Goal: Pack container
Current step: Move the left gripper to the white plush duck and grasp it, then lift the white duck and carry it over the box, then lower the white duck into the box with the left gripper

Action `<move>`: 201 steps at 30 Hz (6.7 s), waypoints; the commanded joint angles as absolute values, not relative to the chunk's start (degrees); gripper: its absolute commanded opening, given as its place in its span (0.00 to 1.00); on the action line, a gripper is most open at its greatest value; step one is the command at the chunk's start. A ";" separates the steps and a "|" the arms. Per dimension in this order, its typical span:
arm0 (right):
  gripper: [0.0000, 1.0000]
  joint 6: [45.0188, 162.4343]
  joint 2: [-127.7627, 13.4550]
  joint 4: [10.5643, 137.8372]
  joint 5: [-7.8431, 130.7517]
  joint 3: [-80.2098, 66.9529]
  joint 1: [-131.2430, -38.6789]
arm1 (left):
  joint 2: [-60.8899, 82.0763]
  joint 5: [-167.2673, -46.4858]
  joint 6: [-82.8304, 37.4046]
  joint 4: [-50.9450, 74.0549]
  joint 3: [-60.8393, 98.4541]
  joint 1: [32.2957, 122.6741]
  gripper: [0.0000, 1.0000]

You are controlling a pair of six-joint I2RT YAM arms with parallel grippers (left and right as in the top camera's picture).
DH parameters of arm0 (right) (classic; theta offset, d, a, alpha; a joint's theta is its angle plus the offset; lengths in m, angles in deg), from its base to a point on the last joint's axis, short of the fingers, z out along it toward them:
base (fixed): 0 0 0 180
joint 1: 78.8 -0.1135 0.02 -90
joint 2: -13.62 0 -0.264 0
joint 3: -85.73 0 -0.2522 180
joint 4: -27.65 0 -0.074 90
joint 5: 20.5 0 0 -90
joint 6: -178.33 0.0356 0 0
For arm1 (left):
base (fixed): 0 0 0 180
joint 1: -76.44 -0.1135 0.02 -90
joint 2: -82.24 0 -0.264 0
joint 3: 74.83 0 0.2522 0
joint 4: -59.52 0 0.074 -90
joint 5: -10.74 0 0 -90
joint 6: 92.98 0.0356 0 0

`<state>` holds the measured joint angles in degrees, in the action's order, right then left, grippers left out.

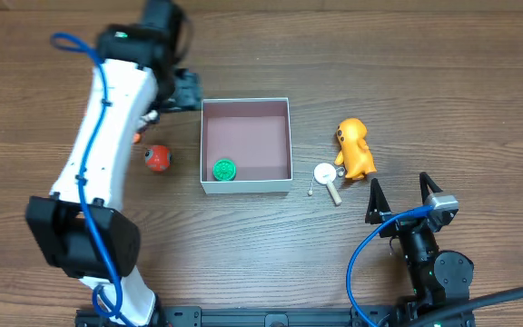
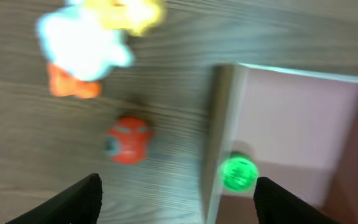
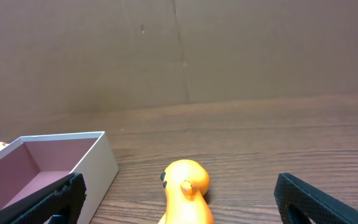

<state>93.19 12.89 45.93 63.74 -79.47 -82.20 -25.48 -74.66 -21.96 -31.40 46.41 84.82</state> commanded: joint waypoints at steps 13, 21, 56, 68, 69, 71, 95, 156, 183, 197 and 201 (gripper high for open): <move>1.00 92.99 13.43 45.58 63.39 -80.06 -81.93 | -26.25 -69.61 -12.54 -19.25 41.69 75.94 1.00; 1.00 92.99 13.43 45.58 63.39 -80.06 -81.93 | -26.40 -69.63 -6.40 -3.82 30.15 74.24 1.00; 1.00 92.99 13.43 45.58 63.39 -80.06 -81.93 | -32.74 -72.80 -1.65 12.96 21.43 71.94 0.73; 1.00 92.99 13.43 45.58 63.39 -80.06 -81.93 | -27.62 -72.67 -1.72 10.76 21.87 71.94 0.06; 1.00 92.99 13.43 45.58 63.39 -80.06 -81.93 | -27.14 -72.69 -1.85 10.21 22.00 71.94 0.04; 1.00 92.99 13.43 45.58 63.39 -80.06 -81.93 | -26.22 -72.74 -1.96 9.38 22.39 71.97 0.04; 1.00 92.99 13.43 45.58 63.39 -80.06 -81.93 | -3.71 -102.00 -18.05 -6.29 23.59 75.03 0.04; 1.00 92.99 13.43 45.58 63.39 -80.06 -81.93 | -17.04 -64.39 -3.64 -5.81 23.42 104.58 0.07; 1.00 92.99 13.43 45.58 63.39 -80.06 -81.93 | -17.09 -71.40 3.57 -6.40 23.42 104.58 0.04; 1.00 92.99 13.43 45.58 63.39 -80.06 -81.93 | -17.09 -75.32 -6.46 -15.08 23.42 104.60 0.04; 1.00 92.99 13.43 45.58 63.39 -80.06 -81.93 | -17.09 -75.69 -14.70 -15.60 23.42 104.58 0.04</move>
